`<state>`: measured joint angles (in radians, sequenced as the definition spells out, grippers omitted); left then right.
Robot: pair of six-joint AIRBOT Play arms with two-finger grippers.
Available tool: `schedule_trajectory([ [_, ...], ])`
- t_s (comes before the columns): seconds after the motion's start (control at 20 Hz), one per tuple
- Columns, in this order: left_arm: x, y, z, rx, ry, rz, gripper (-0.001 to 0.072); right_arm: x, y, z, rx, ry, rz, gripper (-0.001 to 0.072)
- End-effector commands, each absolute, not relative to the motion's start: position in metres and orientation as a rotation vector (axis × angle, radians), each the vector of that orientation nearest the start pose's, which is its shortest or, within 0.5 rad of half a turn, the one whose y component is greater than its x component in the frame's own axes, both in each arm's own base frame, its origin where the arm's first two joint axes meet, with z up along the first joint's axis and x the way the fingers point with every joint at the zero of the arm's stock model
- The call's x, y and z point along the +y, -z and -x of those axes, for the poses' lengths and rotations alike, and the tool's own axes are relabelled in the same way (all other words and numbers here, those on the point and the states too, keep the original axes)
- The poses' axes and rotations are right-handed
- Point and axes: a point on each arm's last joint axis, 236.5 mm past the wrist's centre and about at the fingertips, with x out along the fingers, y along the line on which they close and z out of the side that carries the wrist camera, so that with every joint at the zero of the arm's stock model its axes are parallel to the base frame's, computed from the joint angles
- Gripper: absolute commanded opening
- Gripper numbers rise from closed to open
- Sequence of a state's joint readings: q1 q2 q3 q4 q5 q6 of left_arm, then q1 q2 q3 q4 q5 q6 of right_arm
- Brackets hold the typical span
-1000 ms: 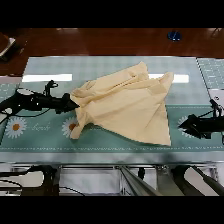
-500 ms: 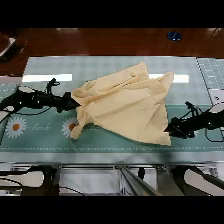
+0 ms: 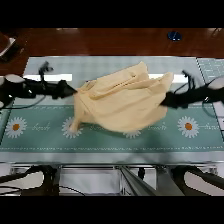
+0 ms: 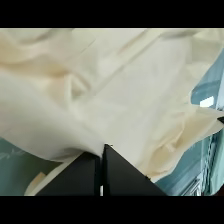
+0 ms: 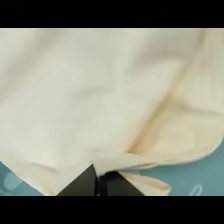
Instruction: Fold the shirts.
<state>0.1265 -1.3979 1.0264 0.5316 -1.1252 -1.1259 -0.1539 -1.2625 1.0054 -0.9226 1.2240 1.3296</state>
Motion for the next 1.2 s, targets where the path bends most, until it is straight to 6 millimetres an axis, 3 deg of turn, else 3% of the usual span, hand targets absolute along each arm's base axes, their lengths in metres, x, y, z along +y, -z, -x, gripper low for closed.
schedule_trajectory([
  [0.0, -0.118, -0.179, -0.439, 0.724, 0.625, 0.639, 0.0024, 0.08, -0.175, -0.411, 0.935, -0.439, -0.372, 0.0019],
  [0.1, -0.094, -0.297, -0.435, 0.417, 0.583, 0.518, 0.0024, 0.071, -0.296, -0.411, 0.657, -0.413, -0.242, 0.0019],
  [0.2, -0.071, -0.387, -0.405, 0.195, 0.522, 0.394, 0.0024, 0.066, -0.398, -0.376, 0.411, -0.373, -0.147, 0.0019],
  [0.3, -0.059, -0.453, -0.36, 0.038, 0.463, 0.266, 0.0024, 0.066, -0.463, -0.324, 0.234, -0.347, -0.072, 0.0019],
  [0.45, -0.057, -0.513, -0.284, -0.134, 0.364, 0.101, 0.0024, 0.06, -0.509, -0.25, 0.069, -0.271, 0.003, 0.0019],
  [0.65, -0.056, -0.542, -0.193, -0.269, 0.165, -0.121, 0.0024, 0.048, -0.527, -0.177, -0.024, -0.169, 0.046, 0.0019],
  [0.8, -0.048, -0.543, -0.153, -0.291, 0.039, -0.187, 0.0024, 0.047, -0.519, -0.154, 0.0, -0.151, 0.041, 0.0019],
  [0.9, -0.045, -0.53, -0.152, -0.246, 0.023, -0.186, 0.0024, 0.047, -0.497, -0.158, 0.087, -0.157, 0.028, 0.0019],
  [1.0, -0.037, -0.508, -0.173, -0.18, 0.034, -0.124, 0.0024, 0.046, -0.463, -0.174, 0.216, -0.163, 0.001, 0.0019],
  [1.05, -0.031, -0.488, -0.191, -0.122, 0.043, -0.093, 0.0024, 0.047, -0.44, -0.186, 0.292, -0.18, -0.014, 0.0019],
  [1.15, -0.027, -0.428, -0.232, 0.027, 0.107, 0.014, 0.0024, 0.052, -0.393, -0.214, 0.43, -0.217, -0.06, 0.0019],
])
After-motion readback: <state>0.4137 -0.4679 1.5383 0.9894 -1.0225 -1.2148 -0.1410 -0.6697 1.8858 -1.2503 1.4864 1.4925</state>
